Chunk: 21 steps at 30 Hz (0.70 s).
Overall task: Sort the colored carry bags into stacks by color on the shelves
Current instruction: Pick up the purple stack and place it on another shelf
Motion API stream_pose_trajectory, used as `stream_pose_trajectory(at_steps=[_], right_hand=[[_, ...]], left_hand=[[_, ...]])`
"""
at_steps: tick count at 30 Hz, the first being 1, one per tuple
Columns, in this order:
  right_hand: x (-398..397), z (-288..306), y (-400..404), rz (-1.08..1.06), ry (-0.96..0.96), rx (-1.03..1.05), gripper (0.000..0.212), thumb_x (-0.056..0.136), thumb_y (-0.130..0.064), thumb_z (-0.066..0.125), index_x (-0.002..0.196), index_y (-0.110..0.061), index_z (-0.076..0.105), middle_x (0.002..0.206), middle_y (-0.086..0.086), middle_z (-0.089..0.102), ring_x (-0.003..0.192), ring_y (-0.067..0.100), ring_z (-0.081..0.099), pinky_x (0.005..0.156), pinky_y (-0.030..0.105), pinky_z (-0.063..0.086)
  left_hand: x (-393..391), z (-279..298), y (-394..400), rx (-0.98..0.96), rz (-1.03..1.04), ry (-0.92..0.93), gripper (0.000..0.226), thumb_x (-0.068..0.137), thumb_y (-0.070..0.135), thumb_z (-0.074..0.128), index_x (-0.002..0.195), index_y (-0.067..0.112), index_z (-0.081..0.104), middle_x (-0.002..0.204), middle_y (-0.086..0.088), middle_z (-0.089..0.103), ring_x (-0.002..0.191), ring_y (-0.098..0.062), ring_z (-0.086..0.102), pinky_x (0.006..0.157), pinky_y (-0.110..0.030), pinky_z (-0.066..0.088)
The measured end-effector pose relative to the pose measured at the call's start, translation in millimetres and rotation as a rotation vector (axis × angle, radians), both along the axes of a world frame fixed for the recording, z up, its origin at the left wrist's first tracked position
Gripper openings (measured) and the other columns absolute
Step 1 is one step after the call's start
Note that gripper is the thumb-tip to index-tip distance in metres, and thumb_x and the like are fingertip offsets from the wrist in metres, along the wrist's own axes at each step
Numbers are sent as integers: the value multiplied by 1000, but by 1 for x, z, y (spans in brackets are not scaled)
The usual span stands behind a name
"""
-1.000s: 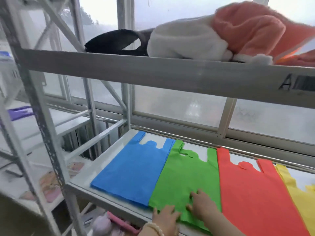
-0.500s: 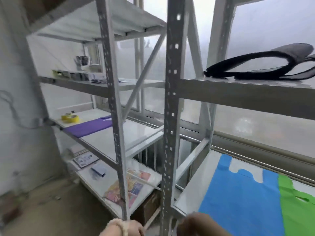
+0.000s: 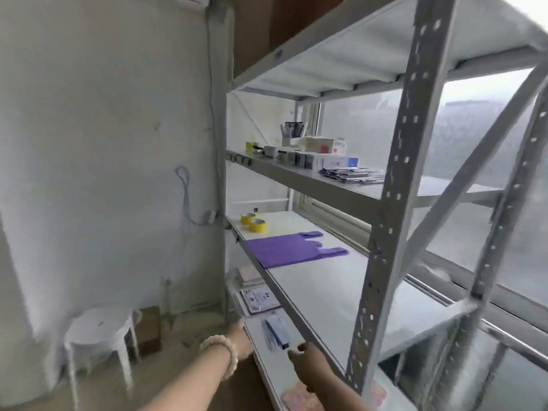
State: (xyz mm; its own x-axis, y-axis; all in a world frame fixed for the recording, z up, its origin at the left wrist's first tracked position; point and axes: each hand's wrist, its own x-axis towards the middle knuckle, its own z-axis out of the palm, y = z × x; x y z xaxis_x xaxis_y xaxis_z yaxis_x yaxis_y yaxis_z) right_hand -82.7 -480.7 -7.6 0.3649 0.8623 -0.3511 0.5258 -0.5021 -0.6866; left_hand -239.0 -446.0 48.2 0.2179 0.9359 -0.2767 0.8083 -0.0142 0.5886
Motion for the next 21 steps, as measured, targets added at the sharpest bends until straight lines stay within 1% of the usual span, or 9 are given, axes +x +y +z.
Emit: stream_pose_trajectory(at_steps=[2, 4, 7, 8, 11, 14, 17, 19, 21], right_hand=[[3, 10, 33, -28, 46, 44, 18, 91, -37, 49, 99, -21, 47, 78, -4, 47, 85, 19, 45, 65, 20, 36], [7, 17, 68, -40, 3, 84, 23, 93, -36, 47, 104, -16, 50, 90, 2, 48, 85, 20, 44, 58, 23, 36], [22, 11, 121, -43, -85, 33, 19, 97, -28, 41, 106, -14, 49, 90, 7, 48, 88, 24, 44, 72, 30, 45], [28, 11, 139, -85, -95, 25, 22, 96, -29, 42, 107, -12, 51, 89, 8, 52, 89, 26, 48, 73, 30, 45], [35, 17, 185, -250, 15, 37, 31, 94, -31, 48, 106, -4, 56, 84, 9, 56, 78, 25, 55, 57, 29, 43], [45, 14, 234, -398, 125, 70, 25, 94, -29, 47, 98, -5, 51, 70, 6, 49, 79, 27, 55, 63, 30, 44], [47, 12, 274, -549, 276, 145, 33, 94, -31, 49, 114, -5, 52, 98, 12, 54, 90, 28, 54, 60, 28, 46], [48, 9, 296, -636, 323, 189, 44, 93, -35, 51, 126, -7, 50, 109, 10, 55, 94, 25, 56, 53, 24, 45], [53, 2, 317, -679, 347, 209, 48, 92, -35, 53, 131, -9, 47, 100, 7, 56, 90, 22, 55, 52, 22, 44]], left_hand=[[0, 2, 38, -28, -10, -23, 67, 92, 15, 52, 148, 10, 15, 148, -10, 36, 135, -22, 39, 104, -24, 34], [4, 1, 71, -55, -13, -32, 69, 92, 14, 53, 148, 10, 14, 149, -9, 34, 134, -21, 40, 102, -22, 35], [13, -9, 138, -108, -70, -2, 77, 88, 23, 56, 149, 13, 10, 145, -10, 39, 112, -19, 51, 92, -22, 40], [15, -14, 161, -104, -96, -9, 83, 82, 30, 59, 149, 15, 12, 143, -9, 44, 109, -18, 53, 94, -22, 42], [20, -23, 230, -100, -134, -14, 83, 76, 32, 62, 146, 16, 20, 139, -8, 49, 120, -27, 53, 102, -32, 44], [24, -13, 290, -39, -136, -36, 73, 86, 24, 59, 147, 14, 19, 143, -10, 42, 129, -28, 44, 105, -30, 39], [30, -15, 354, -37, -147, -205, 75, 86, 26, 62, 147, 16, 20, 145, -10, 39, 129, -28, 43, 107, -36, 38], [37, -20, 388, -55, -140, -319, 77, 85, 27, 65, 147, 17, 22, 139, -13, 44, 117, -28, 52, 99, -36, 45], [46, -26, 417, -76, -137, -374, 75, 85, 26, 66, 146, 17, 23, 135, -11, 46, 103, -24, 53, 82, -30, 48]])
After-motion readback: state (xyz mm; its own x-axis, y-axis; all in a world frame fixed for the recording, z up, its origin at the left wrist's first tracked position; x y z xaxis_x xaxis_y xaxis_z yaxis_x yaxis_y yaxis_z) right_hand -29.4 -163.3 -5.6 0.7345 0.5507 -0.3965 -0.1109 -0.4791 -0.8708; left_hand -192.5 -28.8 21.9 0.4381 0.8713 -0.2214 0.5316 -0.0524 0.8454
